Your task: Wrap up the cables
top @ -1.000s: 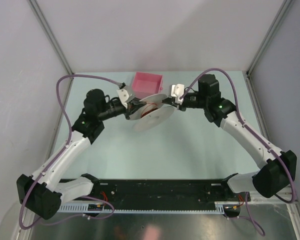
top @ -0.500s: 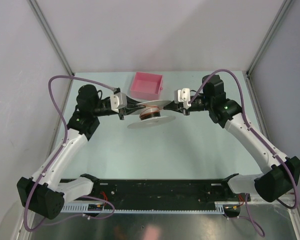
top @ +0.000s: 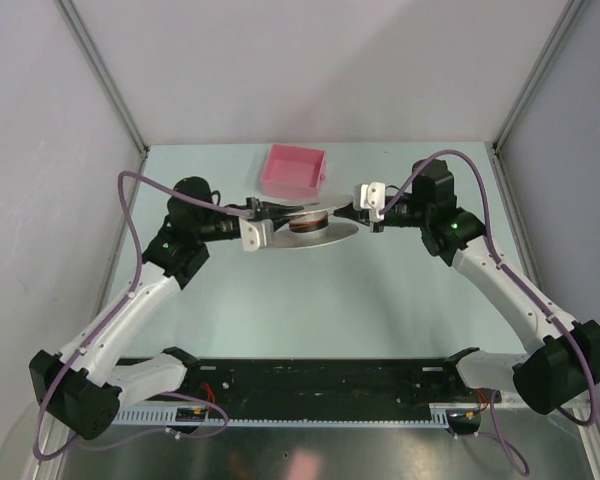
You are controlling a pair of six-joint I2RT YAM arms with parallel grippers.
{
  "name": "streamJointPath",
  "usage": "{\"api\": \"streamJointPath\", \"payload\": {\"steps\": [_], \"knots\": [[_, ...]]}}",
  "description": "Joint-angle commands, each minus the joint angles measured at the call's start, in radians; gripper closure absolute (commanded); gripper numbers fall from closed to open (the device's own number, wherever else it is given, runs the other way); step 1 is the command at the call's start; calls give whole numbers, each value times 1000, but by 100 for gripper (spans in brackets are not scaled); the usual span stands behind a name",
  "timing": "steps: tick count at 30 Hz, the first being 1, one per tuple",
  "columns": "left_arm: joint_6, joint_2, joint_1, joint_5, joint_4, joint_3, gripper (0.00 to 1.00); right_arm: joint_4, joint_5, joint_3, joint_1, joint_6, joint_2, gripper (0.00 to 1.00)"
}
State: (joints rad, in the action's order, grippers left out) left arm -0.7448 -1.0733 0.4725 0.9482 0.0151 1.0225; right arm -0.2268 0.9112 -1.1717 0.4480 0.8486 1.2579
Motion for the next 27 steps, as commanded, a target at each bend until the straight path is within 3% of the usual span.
{"api": "streamJointPath", "payload": {"steps": [1, 8, 16, 27], "knots": [[-265, -4, 62, 8, -9, 10, 100, 156, -314, 80, -73, -19, -22, 100], [-491, -250, 111, -38, -97, 143, 100, 378, -525, 170, -123, -134, 9, 100], [-637, -547, 167, -73, -242, 317, 100, 570, -633, 214, -212, -311, 112, 100], [-739, -1028, 185, -110, -491, 647, 100, 966, -766, 200, -318, -495, 430, 100]]}}
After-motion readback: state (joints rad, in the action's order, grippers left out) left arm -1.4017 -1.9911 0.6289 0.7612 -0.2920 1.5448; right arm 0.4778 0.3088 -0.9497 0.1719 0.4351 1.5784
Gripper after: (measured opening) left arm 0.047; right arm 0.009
